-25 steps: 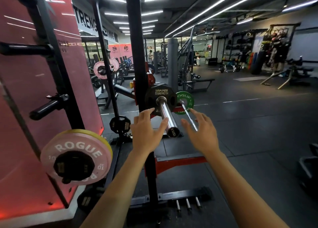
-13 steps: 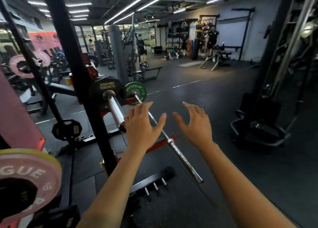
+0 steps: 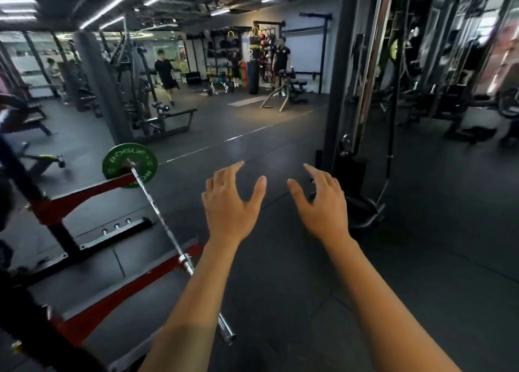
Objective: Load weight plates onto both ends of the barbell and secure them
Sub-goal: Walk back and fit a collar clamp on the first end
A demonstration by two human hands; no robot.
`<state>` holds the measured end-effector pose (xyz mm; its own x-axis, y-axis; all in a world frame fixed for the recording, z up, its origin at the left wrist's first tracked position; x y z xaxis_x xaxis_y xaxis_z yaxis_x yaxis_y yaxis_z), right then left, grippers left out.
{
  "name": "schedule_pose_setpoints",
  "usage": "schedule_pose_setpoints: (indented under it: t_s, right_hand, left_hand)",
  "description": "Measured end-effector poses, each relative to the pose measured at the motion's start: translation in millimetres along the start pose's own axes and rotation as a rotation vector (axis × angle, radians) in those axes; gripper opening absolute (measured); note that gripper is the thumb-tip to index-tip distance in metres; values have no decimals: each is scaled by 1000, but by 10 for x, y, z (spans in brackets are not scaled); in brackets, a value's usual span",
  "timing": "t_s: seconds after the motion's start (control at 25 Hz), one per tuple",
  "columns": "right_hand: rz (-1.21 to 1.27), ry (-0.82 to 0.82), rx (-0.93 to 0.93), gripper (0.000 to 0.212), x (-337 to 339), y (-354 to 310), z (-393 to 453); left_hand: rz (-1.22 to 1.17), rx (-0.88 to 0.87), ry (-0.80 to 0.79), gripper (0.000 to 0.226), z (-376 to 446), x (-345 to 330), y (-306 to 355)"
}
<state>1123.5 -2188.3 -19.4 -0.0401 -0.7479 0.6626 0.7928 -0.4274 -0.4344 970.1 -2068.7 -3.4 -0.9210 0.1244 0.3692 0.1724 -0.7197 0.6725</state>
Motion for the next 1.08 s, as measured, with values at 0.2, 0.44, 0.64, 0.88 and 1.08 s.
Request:
schedule_pose_setpoints:
  t_s: [0.2,0.44,0.64,0.88,1.08]
  right_hand:
    - [11,-32,-6,64,-345,621,612]
    - [19,-72,54,66,-1318,937,1763]
    - [-57,-129,109,68,-2134,1150,3052]
    - [-42,-95,69,66,-2934,1563,4298]
    - [33,-144,93,64,-3944,1836,5187]
  left_hand:
    - [31,73,-46,65,482,-793,-322]
    - [39,72,4,62,1455,-1531,-1063]
    - [-17,122,40,64,2566,-2277,-1628]
    - [-37,121,27,61,3629,-3094,-2153]
    - [5,138,80,67,4384,-3692,-2788]
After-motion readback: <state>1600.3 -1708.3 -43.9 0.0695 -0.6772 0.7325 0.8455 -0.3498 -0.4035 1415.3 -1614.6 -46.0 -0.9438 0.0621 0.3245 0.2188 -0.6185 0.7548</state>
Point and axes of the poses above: each hand's wrist, its own z-axis towards the middle knuckle, its own x-axis out of the back of the hand, y = z × x, the point moved 5 cm from there along z, towards the middle knuckle, and after that the axes turned 14 degrees about -z, right-handed, at the moved point
